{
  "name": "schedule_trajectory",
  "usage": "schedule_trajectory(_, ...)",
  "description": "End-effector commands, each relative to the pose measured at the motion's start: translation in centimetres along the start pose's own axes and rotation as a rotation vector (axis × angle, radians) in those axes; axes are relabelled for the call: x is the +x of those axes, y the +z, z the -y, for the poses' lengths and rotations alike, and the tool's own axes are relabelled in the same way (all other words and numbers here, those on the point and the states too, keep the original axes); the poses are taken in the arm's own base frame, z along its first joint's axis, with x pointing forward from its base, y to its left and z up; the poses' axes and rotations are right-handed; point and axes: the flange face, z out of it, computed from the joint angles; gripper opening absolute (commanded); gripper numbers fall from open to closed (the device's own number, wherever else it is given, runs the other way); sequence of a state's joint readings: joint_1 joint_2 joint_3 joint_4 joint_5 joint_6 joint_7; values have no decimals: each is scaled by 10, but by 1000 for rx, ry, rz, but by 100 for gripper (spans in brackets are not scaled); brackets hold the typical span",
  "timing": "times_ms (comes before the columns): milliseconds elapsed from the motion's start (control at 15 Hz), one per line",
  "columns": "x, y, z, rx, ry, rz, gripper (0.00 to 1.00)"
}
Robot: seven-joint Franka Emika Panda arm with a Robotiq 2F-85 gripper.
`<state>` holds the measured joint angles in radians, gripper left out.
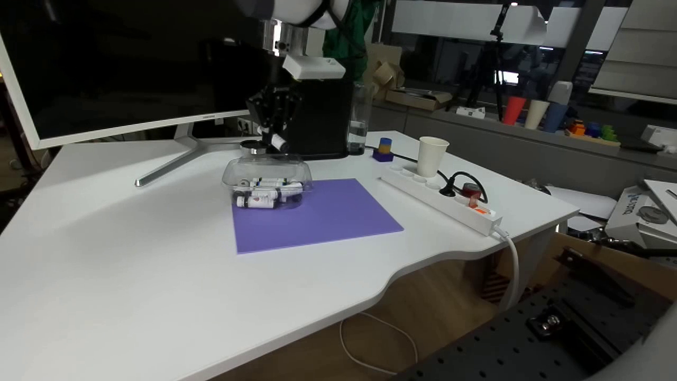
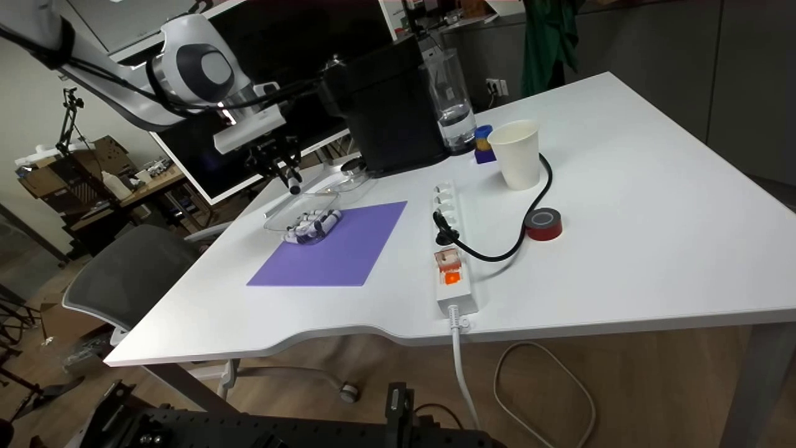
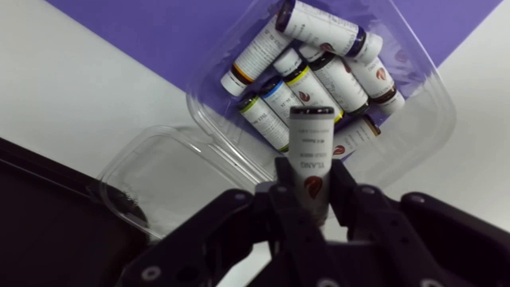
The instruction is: Put the thing on the blue mat in the clear container
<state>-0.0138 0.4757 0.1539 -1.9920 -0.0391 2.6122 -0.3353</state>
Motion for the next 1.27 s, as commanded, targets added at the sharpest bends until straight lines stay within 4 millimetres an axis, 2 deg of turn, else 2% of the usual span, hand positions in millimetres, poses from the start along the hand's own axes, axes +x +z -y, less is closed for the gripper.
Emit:
schedule_trajectory(0,13,14,3,36,-3,7,7)
schedule_trajectory(133,13,26,3,46,0,21,7)
schedule_trajectory(200,12,33,3,60,-11,37,52)
schedule_trajectory(267,11,39,4,66,-22,48,53)
schedule_trajectory(467,11,46,5,92,-51,77,72)
schedule_trajectory(667,9,34,4,103,-57,99,93)
schedule_trajectory(800,7,14,4,132,-11,136,100)
schedule_trajectory(1200,-11,-66,-1,150,56,264,100)
